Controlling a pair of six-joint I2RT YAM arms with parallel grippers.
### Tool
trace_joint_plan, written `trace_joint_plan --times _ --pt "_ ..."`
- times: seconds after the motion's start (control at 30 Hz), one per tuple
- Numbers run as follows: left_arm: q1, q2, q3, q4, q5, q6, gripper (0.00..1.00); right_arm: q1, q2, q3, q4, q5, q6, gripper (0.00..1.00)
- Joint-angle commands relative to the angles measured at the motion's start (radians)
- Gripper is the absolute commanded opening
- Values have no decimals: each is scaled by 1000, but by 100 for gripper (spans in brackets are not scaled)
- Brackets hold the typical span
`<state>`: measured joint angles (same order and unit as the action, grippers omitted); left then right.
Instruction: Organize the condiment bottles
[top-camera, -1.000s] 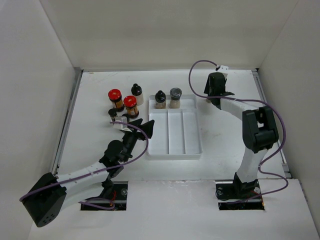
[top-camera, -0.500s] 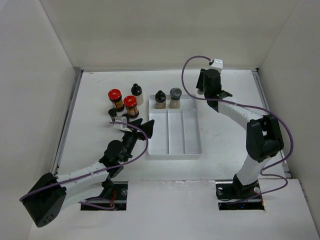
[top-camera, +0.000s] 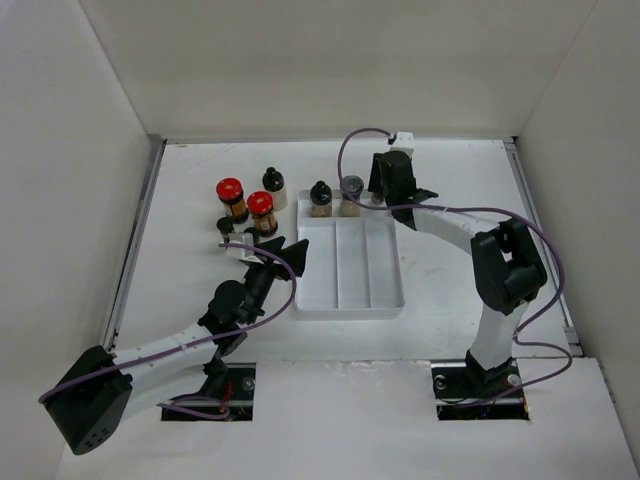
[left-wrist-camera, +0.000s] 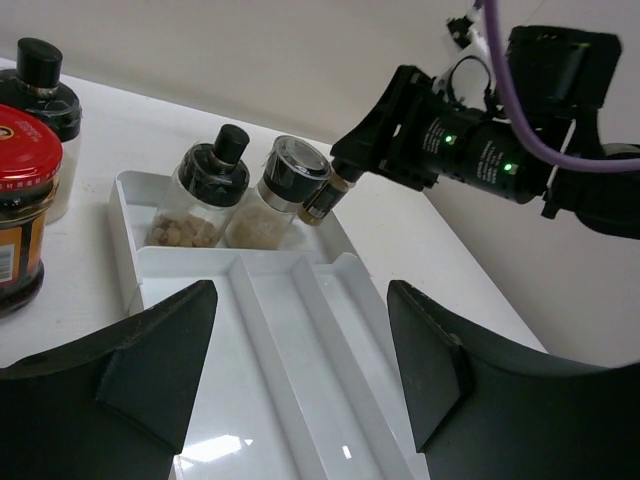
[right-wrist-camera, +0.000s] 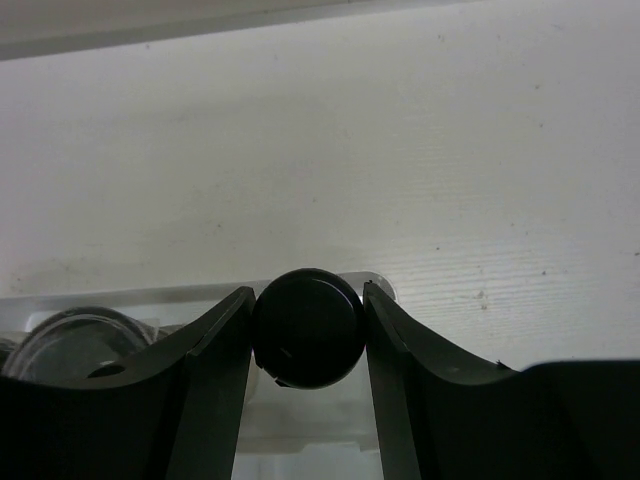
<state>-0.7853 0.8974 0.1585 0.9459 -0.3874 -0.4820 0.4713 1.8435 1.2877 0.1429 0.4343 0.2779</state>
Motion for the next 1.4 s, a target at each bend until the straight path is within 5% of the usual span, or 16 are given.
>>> trace_joint_plan --times 0.0,0.13,0.4,0.63,0.77,0.9,1.0,1.1,1.37 --pt "7 -25 15 48 13 -12 68 3 28 22 63 -9 33 41" --pt "7 -12 18 51 12 -12 68 3 42 1 69 -20 49 46" --pt "16 -14 32 15 -13 -6 68 5 10 -45 98 -20 53 73" --pt "36 -49 82 -128 -86 5 68 13 -176 -145 116 -39 66 87" --pt "10 -93 194 -339 -172 -1 68 17 -364 -319 185 -26 113 78" --pt "-6 -109 323 -559 -292 23 69 32 -529 -533 271 -26 240 36" --pt "20 -85 407 -677 -353 54 71 42 -607 -631 274 -42 293 23" --pt "53 -35 486 -804 -377 56 71 62 -694 -692 270 -55 339 26" --pt "136 224 673 -963 -331 83 76 108 -790 -792 274 -81 339 64"
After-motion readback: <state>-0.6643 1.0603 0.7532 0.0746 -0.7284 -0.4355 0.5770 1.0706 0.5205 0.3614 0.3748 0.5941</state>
